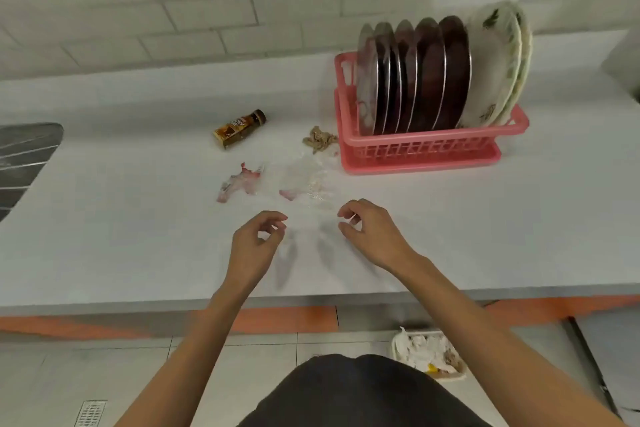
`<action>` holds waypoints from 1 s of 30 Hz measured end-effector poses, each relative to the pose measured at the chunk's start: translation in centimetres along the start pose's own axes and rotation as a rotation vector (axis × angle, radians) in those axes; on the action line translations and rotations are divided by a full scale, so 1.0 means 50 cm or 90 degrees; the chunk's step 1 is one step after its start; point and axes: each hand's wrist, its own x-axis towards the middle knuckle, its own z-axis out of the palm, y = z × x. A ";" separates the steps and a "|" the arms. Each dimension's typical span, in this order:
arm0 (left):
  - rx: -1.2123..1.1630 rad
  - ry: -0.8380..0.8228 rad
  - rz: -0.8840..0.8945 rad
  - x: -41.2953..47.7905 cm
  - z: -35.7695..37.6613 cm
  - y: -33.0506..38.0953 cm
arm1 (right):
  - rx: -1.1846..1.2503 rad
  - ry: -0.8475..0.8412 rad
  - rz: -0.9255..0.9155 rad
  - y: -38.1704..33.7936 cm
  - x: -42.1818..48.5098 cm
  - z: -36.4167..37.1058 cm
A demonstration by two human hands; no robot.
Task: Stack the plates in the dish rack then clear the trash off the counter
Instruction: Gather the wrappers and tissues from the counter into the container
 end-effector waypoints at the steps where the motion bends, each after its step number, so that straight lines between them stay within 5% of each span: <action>1: 0.014 0.029 -0.001 0.043 -0.023 -0.014 | -0.020 0.004 0.000 -0.010 0.042 0.011; 6: 0.069 0.151 -0.003 0.230 -0.100 -0.097 | -0.217 -0.016 -0.019 -0.068 0.218 0.070; 13: 0.165 0.032 -0.029 0.336 -0.087 -0.181 | -0.397 -0.038 -0.006 -0.048 0.315 0.201; 18: 0.307 0.011 0.100 0.321 -0.070 -0.234 | -0.252 0.042 -0.162 -0.026 0.311 0.228; 23: 0.142 0.037 0.174 0.357 -0.090 -0.188 | -0.109 0.039 -0.099 -0.039 0.347 0.191; 27: 0.285 0.146 0.218 0.490 -0.129 -0.136 | -0.093 0.167 -0.054 -0.057 0.415 0.126; 30: 0.418 0.056 0.122 0.589 -0.136 -0.121 | -0.187 0.234 -0.026 -0.053 0.485 0.094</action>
